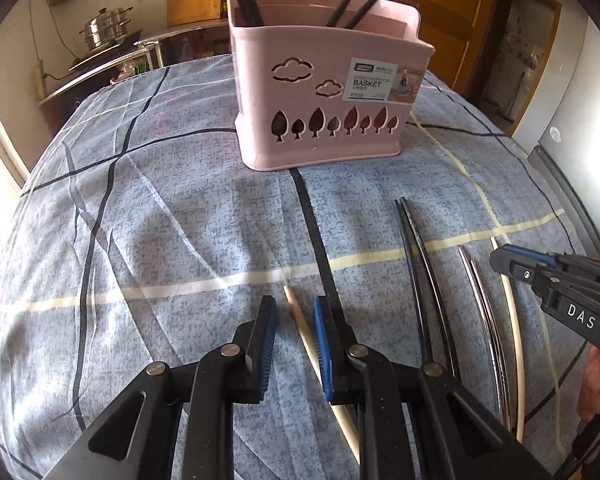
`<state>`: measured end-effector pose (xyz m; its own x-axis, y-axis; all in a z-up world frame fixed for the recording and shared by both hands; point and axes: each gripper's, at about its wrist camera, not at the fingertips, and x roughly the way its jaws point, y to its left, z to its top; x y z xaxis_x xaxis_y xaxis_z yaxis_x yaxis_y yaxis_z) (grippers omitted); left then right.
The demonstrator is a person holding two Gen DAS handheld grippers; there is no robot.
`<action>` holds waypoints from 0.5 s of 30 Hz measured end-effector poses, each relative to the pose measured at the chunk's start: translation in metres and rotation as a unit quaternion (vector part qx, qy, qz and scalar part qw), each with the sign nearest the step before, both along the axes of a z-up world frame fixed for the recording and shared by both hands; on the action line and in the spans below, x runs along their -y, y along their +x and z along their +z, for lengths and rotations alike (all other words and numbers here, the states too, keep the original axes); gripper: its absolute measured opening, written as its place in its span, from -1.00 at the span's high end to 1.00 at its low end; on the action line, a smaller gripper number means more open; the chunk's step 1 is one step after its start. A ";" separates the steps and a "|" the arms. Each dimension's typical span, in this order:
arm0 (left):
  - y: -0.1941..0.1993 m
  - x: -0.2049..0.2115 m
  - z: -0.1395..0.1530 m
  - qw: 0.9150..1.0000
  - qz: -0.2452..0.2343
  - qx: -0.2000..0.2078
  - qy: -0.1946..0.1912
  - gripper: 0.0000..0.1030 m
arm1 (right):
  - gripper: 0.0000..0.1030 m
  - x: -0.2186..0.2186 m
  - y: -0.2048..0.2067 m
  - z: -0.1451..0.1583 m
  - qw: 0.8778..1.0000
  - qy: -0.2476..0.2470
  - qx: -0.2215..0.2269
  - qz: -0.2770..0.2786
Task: Organize utensils
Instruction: 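Close the left gripper on a light wooden chopstick while the right gripper grasps another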
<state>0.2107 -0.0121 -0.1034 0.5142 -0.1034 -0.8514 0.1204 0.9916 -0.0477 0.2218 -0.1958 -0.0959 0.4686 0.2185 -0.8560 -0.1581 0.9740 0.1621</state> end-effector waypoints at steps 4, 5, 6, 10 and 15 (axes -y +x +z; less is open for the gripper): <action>0.006 0.005 0.000 1.000 0.001 -0.007 0.012 0.64 | 0.82 -0.003 0.004 0.000 1.000 -0.012 -0.002 0.003; 0.007 0.007 0.000 1.000 0.000 -0.007 0.017 0.67 | 0.83 -0.004 0.004 0.000 1.000 -0.014 -0.002 0.003; 0.007 0.008 0.000 1.000 -0.002 -0.007 0.020 0.70 | 0.84 -0.004 0.004 0.000 1.000 -0.016 -0.001 0.003; 0.009 0.009 0.001 1.000 -0.002 -0.014 0.008 0.90 | 0.91 -0.001 0.002 0.001 1.000 -0.005 -0.003 0.000; 0.007 0.003 0.019 1.000 -0.001 0.002 -0.019 0.92 | 0.91 0.005 0.001 0.015 1.000 0.013 0.014 -0.001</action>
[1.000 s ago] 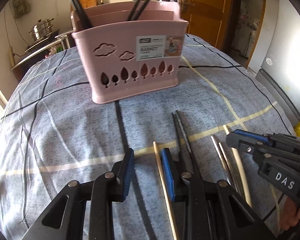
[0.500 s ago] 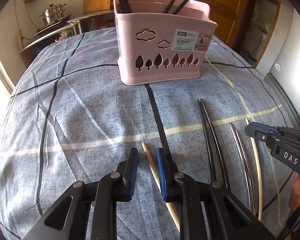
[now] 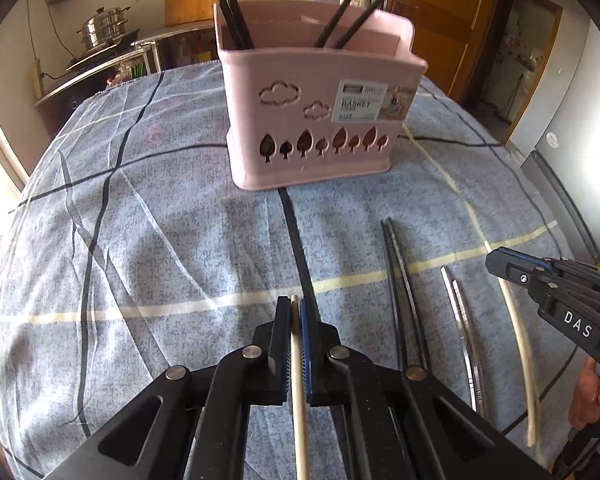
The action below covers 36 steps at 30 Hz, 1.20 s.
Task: Organize utensils
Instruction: 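Close the left gripper on a light wooden chopstick while the right gripper grasps another, then lift the wooden chopsticks with both grippers and carry them over the pink basket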
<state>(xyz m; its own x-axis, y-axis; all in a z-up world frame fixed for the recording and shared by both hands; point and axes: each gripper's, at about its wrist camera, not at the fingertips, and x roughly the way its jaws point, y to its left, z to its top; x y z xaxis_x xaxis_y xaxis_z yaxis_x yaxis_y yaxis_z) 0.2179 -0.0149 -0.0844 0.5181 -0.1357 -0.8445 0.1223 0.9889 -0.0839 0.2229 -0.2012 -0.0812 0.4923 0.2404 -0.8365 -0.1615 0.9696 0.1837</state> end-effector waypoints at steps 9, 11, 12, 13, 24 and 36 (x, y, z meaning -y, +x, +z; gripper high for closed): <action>0.001 -0.012 0.071 0.997 -0.008 0.068 -0.026 0.92 | 0.91 0.010 0.001 0.055 0.997 0.034 0.064 0.008; 0.003 -0.014 0.087 0.996 -0.011 0.083 -0.029 0.92 | 0.91 0.010 0.003 0.066 0.996 0.038 0.077 0.008; 0.004 -0.015 0.094 0.995 -0.012 0.091 -0.028 0.92 | 0.91 0.011 0.003 0.073 0.996 0.039 0.085 0.007; 0.004 -0.015 0.103 0.994 -0.014 0.101 -0.028 0.92 | 0.91 0.012 0.003 0.079 0.995 0.039 0.093 0.006; -0.001 -0.024 0.153 0.987 -0.014 0.152 -0.049 0.92 | 0.91 0.025 -0.007 0.134 0.985 0.049 0.167 -0.003; -0.011 -0.024 0.143 0.990 -0.015 0.130 -0.054 0.92 | 0.91 0.026 -0.024 0.133 0.985 0.036 0.168 0.009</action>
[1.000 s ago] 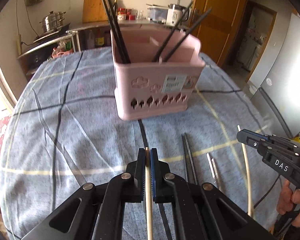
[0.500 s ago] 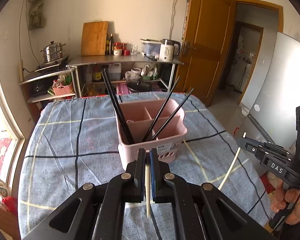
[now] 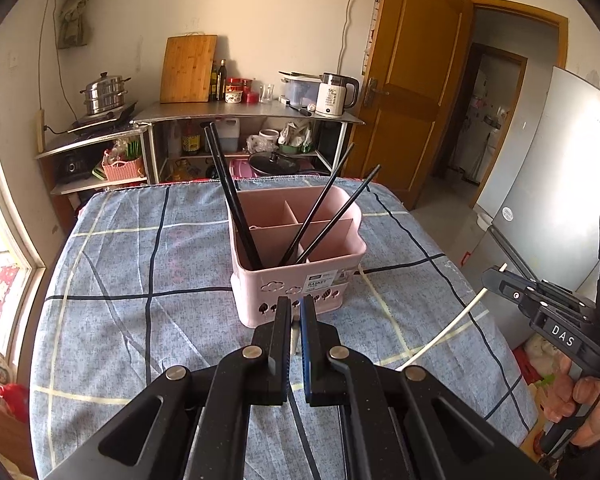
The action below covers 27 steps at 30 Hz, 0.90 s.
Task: Organize utensils
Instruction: 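Lift the wooden chopsticks with both grippers and carry them over the pink basket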
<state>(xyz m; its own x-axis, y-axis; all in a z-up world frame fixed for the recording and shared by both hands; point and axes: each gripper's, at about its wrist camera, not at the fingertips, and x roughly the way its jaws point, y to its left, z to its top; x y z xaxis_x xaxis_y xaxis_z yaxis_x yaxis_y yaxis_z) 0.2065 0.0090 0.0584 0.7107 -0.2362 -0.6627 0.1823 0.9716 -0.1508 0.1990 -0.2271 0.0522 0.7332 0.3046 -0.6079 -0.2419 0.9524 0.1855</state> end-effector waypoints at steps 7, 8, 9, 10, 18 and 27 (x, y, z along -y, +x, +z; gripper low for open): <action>-0.004 -0.004 0.008 1.000 0.000 0.000 -0.006 0.93 | 0.91 -0.003 -0.005 0.014 1.000 0.003 0.022 0.010; -0.004 -0.005 0.009 1.000 -0.001 -0.001 -0.007 0.93 | 0.91 -0.005 -0.005 0.017 1.000 0.003 0.025 0.012; -0.004 -0.005 0.011 1.000 -0.001 -0.001 -0.009 0.93 | 0.91 -0.006 -0.005 0.019 1.000 0.005 0.027 0.013; -0.005 -0.007 0.012 1.000 -0.002 -0.001 -0.013 0.93 | 0.91 -0.007 -0.004 0.020 0.999 0.007 0.029 0.014; 0.002 -0.016 0.044 0.999 -0.001 0.019 -0.033 0.93 | 0.91 -0.020 0.007 0.042 0.997 0.034 0.060 0.027; 0.018 -0.029 0.108 0.996 0.009 0.083 -0.043 0.93 | 0.91 -0.039 0.036 0.076 0.992 0.064 0.099 0.033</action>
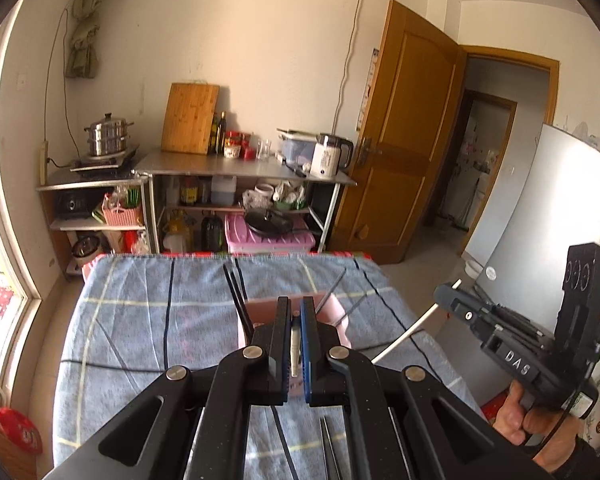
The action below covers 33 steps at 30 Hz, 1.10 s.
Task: Organize utensils
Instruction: 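Lift the wooden chopsticks with both grippers and carry them over the pink basket, then open both grippers to drop the wooden chopsticks into the pink basket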
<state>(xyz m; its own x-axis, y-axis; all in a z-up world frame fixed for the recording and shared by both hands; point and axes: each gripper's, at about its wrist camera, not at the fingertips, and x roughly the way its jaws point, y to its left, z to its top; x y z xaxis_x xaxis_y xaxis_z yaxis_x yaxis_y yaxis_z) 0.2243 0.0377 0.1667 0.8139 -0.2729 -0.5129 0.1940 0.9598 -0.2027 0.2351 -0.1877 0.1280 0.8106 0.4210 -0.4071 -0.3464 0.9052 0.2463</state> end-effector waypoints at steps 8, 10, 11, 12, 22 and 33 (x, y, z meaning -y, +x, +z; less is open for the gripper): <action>0.033 -0.010 0.006 1.000 0.012 0.001 -0.013 0.93 | 0.91 -0.020 0.029 0.011 1.000 0.016 0.019 -0.002; 0.042 -0.012 -0.002 1.000 0.013 -0.006 -0.020 0.93 | 0.91 -0.025 0.035 0.008 1.000 0.016 0.019 -0.001; 0.047 -0.013 -0.008 1.000 0.013 -0.012 -0.025 0.93 | 0.91 -0.028 0.038 0.005 1.000 0.017 0.016 0.000; 0.051 -0.014 -0.012 0.999 0.013 -0.016 -0.029 0.93 | 0.91 -0.030 0.041 0.000 1.000 0.017 0.012 0.003; 0.081 -0.024 -0.069 0.996 0.011 -0.070 -0.050 0.93 | 0.91 -0.039 0.065 -0.048 0.999 0.030 -0.038 0.003; 0.092 -0.026 -0.110 0.994 0.004 -0.101 -0.044 0.92 | 0.90 -0.048 0.071 -0.083 0.996 0.007 -0.081 0.022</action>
